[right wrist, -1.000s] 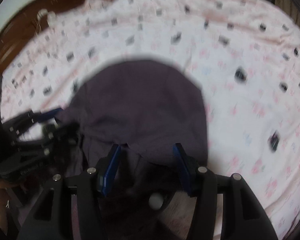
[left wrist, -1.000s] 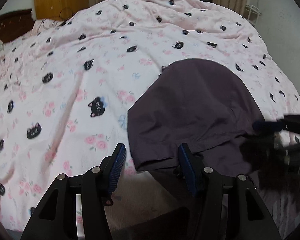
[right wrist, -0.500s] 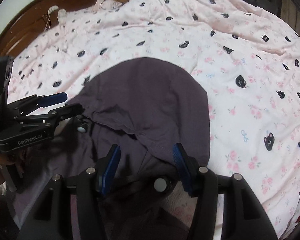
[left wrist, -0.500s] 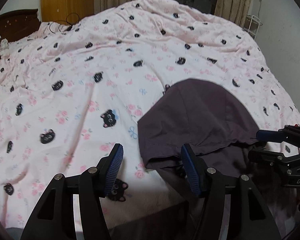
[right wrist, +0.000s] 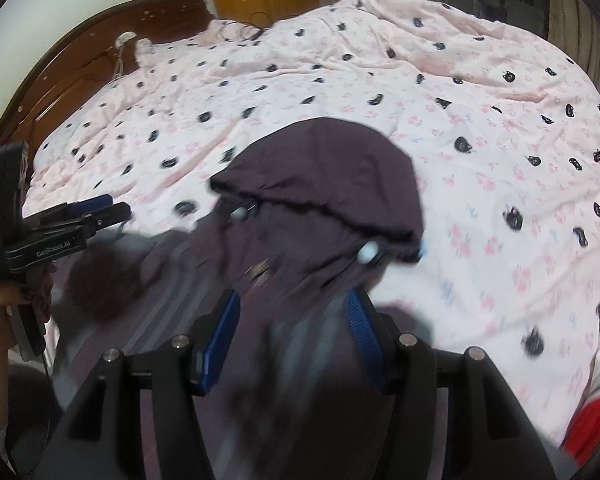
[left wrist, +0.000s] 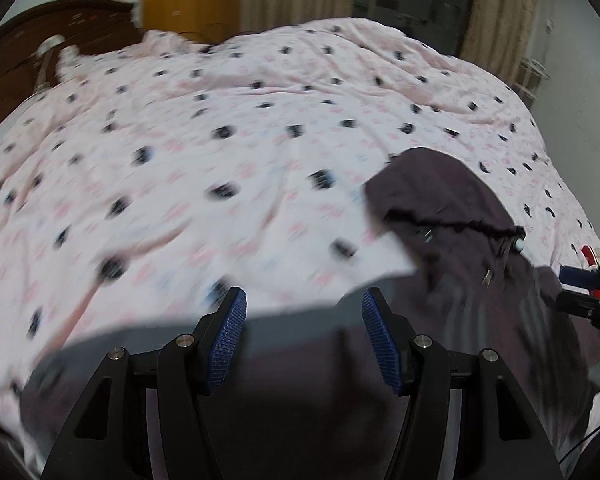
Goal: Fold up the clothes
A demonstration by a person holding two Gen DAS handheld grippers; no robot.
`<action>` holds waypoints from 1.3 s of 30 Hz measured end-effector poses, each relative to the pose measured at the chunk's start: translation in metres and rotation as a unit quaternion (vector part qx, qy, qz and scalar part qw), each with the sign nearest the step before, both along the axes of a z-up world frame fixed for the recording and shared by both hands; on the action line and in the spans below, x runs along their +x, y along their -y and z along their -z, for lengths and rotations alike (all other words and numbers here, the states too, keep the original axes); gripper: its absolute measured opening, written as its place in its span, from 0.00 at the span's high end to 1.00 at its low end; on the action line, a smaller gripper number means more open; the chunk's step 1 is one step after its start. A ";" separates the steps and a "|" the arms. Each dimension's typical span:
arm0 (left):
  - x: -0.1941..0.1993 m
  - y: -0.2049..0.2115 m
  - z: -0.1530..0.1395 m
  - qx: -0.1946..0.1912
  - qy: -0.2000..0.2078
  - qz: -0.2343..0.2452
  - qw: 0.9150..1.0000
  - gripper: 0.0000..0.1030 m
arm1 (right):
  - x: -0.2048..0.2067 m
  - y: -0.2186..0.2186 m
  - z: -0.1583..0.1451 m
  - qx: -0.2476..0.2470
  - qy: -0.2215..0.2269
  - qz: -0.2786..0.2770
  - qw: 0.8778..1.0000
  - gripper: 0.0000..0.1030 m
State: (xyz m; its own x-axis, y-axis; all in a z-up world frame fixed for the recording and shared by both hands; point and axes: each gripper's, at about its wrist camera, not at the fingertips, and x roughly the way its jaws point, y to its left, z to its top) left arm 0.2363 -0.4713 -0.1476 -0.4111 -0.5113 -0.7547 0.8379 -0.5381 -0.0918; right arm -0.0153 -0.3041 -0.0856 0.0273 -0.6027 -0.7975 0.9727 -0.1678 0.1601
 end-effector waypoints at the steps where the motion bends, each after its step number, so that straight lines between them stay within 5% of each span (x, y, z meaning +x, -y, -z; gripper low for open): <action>1: 0.018 -0.009 -0.001 -0.004 -0.006 -0.017 1.000 0.46 | 0.009 -0.005 0.000 -0.002 -0.005 -0.004 1.000 0.43; 4: 0.051 -0.030 -0.005 -0.015 -0.017 -0.054 0.998 0.46 | 0.041 -0.021 0.001 -0.007 -0.020 -0.018 1.000 0.43; 9: 0.100 -0.060 -0.004 -0.038 -0.040 -0.115 0.992 0.29 | 0.084 -0.037 0.010 -0.001 -0.018 -0.041 0.999 0.42; 20: 0.190 -0.046 0.033 0.027 -0.105 -0.215 0.971 0.29 | 0.136 -0.063 0.019 0.007 -0.029 -0.066 0.997 0.42; 25: 0.203 -0.030 0.044 0.047 -0.154 -0.239 0.957 0.29 | 0.143 -0.070 0.018 0.013 -0.024 -0.067 0.997 0.42; 31: 0.192 -0.015 0.046 0.042 -0.169 -0.230 0.957 0.31 | 0.146 -0.078 0.014 0.019 -0.032 -0.066 0.997 0.41; 36: 0.190 -0.013 0.047 0.046 -0.174 -0.228 0.957 0.74 | 0.144 -0.086 0.012 0.021 -0.030 -0.061 0.997 0.41; 39: 0.194 -0.014 0.044 0.041 -0.187 -0.231 0.954 0.83 | 0.144 -0.090 0.012 0.024 -0.029 -0.060 0.997 0.41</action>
